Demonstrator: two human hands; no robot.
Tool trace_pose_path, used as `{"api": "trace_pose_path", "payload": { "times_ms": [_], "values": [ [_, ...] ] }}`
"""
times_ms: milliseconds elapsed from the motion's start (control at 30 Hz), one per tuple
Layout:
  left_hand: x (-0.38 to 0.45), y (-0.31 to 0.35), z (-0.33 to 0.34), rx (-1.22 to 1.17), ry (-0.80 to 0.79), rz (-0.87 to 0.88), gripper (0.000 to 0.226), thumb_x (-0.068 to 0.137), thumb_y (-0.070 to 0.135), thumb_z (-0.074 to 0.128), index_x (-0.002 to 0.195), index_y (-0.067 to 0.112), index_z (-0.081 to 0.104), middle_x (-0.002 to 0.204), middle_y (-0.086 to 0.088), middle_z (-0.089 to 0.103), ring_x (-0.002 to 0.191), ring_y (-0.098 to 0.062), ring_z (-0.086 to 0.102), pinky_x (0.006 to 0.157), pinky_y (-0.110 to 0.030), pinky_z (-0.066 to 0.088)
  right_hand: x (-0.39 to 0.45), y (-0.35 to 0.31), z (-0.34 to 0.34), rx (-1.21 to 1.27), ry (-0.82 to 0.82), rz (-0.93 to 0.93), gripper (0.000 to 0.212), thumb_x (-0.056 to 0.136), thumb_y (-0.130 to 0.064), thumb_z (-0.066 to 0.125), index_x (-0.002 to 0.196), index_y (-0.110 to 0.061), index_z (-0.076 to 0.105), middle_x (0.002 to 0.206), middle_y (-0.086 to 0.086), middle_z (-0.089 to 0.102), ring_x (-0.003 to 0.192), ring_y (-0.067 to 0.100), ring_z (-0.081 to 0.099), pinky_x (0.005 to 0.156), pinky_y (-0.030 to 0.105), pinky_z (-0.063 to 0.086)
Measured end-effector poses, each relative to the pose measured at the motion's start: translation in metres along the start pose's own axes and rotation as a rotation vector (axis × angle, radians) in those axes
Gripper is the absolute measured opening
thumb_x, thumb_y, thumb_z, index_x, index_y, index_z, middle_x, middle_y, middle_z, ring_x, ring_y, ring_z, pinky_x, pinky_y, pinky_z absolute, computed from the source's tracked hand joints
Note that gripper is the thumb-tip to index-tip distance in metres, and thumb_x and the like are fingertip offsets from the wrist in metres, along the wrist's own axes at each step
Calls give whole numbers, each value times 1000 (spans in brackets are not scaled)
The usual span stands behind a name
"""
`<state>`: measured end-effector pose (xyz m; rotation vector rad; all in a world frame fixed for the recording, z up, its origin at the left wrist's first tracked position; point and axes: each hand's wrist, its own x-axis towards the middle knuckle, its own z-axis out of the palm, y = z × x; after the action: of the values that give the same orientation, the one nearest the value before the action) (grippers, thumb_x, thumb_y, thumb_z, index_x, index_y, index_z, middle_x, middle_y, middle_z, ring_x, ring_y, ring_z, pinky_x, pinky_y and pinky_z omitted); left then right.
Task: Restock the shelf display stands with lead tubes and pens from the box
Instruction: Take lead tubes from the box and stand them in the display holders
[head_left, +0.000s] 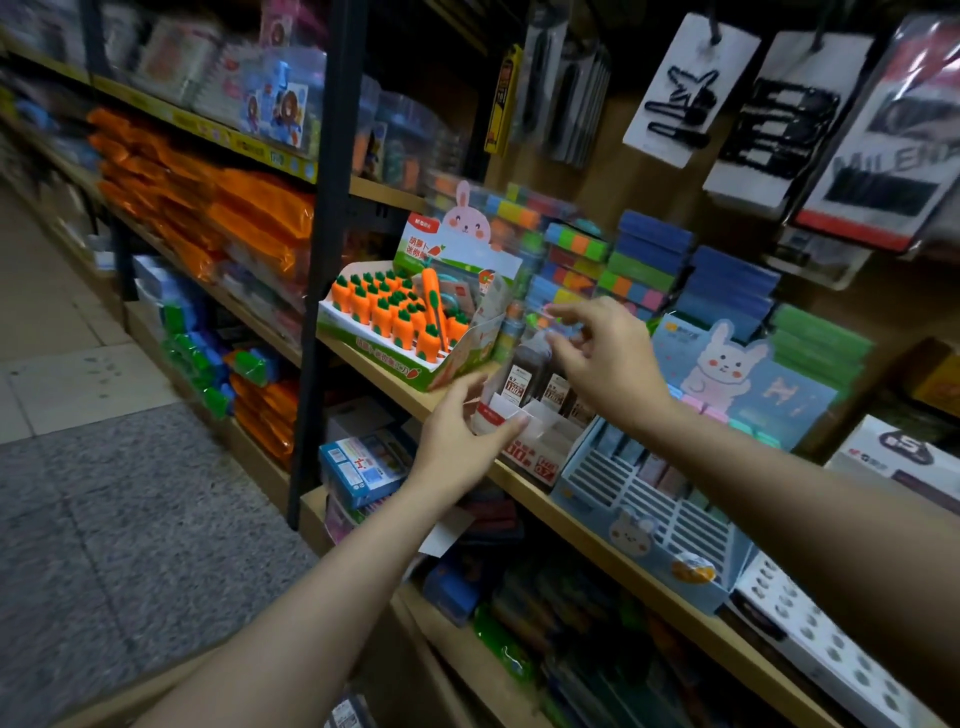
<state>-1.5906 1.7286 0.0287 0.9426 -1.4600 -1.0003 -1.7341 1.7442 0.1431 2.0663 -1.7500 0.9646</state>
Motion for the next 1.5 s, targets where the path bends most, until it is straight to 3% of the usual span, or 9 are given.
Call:
{"api": "trace_pose_path", "payload": {
  "times_ms": [133, 300, 500, 600, 700, 800, 1033, 1300, 1500],
  "values": [
    [-15, 4, -16, -75, 51, 34, 33, 81, 23, 77, 109, 24, 61, 108, 4, 67, 102, -10, 63, 90, -29, 52, -55, -9, -20, 362, 83, 92, 14, 94, -16, 59, 103, -23, 68, 96, -9, 67, 79, 2, 62, 72, 23, 55],
    [-68, -7, -46, 187, -112, 30, 4, 87, 19, 69, 91, 21, 68, 88, 7, 71, 85, -5, 66, 80, -21, 52, -157, -36, 12, 476, -127, -27, 14, 89, -9, 65, 93, -21, 70, 94, -12, 67, 87, 0, 63, 78, 13, 48],
    [-175, -77, -101, 474, -144, -444, 10, 93, 12, 61, 90, 8, 69, 89, -8, 70, 83, -19, 64, 76, -29, 49, -252, -44, 102, 526, -564, 167, 14, 83, -8, 69, 86, -20, 75, 76, -7, 69, 65, -4, 60, 62, 9, 44],
    [-231, -123, -116, 584, 109, -711, 15, 91, 16, 59, 85, 13, 71, 91, -6, 72, 85, -18, 64, 70, -25, 44, -286, -47, 149, 533, -727, 339, 14, 84, -4, 67, 85, -16, 74, 78, -1, 70, 65, -3, 60, 66, 17, 46],
    [-268, -165, -108, 414, 430, -917, 17, 93, 11, 56, 98, 3, 70, 103, -17, 70, 101, -30, 63, 74, -25, 43, -314, -50, 186, 446, -844, 494, 16, 86, -8, 61, 94, -15, 74, 96, 6, 74, 85, 19, 66, 72, 22, 44],
    [-294, -194, -87, 349, 453, -1014, 18, 90, 9, 63, 106, 3, 65, 106, -12, 68, 98, -26, 61, 76, -21, 39, -341, -51, 210, 384, -912, 556, 21, 89, -16, 58, 104, -18, 73, 105, 2, 73, 97, 18, 65, 72, 14, 36],
    [-292, -234, -78, 696, 223, -784, 38, 85, 10, 67, 122, 11, 59, 129, -7, 56, 121, -27, 45, 102, -31, 35, -361, -57, 259, 406, -977, 614, 31, 90, -20, 66, 120, -14, 66, 110, 2, 71, 99, 11, 62, 87, 17, 42],
    [-301, -260, -70, 852, 162, -809, 55, 89, 14, 58, 142, 18, 43, 153, 7, 36, 133, -23, 29, 109, -30, 28, -366, -88, 308, 236, -937, 529, 36, 90, -34, 65, 121, -17, 61, 115, 4, 67, 108, 23, 61, 88, 31, 48],
    [-297, -267, -80, 897, 106, -814, 49, 93, 22, 54, 141, 18, 45, 152, 9, 37, 129, -23, 35, 99, -24, 27, -370, -73, 307, 282, -950, 622, 19, 88, -25, 68, 101, -10, 70, 90, 5, 72, 85, 19, 65, 71, 24, 46]
  ]
}}
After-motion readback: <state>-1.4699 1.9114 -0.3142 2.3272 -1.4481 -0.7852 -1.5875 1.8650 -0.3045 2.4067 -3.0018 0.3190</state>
